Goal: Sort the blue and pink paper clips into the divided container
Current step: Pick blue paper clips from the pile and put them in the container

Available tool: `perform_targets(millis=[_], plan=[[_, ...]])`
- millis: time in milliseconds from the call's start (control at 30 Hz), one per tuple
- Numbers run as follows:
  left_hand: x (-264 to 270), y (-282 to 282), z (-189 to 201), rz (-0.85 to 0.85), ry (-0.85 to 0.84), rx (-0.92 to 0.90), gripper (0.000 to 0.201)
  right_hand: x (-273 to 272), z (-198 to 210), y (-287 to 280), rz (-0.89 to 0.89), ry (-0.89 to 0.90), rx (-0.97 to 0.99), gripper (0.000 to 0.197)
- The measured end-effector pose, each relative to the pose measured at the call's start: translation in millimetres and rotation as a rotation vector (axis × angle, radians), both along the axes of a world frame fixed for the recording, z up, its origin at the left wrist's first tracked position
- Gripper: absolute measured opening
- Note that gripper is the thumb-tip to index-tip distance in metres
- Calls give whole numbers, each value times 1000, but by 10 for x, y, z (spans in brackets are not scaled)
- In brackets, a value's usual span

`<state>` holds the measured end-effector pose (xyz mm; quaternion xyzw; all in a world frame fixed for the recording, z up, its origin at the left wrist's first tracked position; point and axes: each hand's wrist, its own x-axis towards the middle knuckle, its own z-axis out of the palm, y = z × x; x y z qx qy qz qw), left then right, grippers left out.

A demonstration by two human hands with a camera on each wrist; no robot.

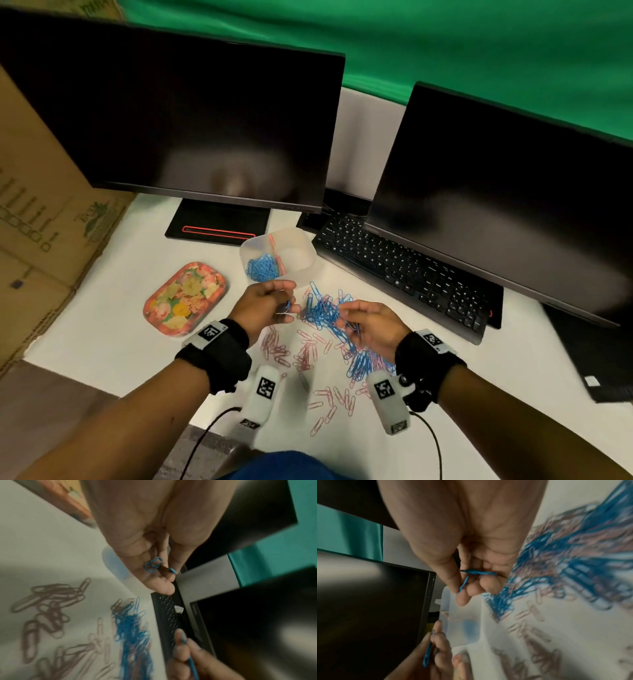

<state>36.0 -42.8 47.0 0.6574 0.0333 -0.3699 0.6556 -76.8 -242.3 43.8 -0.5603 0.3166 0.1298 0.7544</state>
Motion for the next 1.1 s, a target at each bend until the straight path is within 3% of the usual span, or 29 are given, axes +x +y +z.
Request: perform_targets(millis=[100,233,500,667,767,833,967,1100], plan=[[149,71,89,103,90,-106,19,292,134,166,-5,18,90,24],[356,126,219,183,102,-142,15,769,310,400,38,21,54,18],[735,81,336,314,116,-12,17,1561,508,802,72,50,-127,15],[824,45,323,267,75,86,38,1677,488,879,120,52,-184,20],[815,2,352,254,-18,135,27,1586,511,771,81,-5,-158,20],[754,-52,368,208,-148,171,14,1467,536,640,65,-47,-185,21],[517,-119,249,-79,-464,237,14,1026,448,241,127,-74,-352,23],[227,-228,-33,-466,-701,405,15,402,27,-221,340,50,-981,25]])
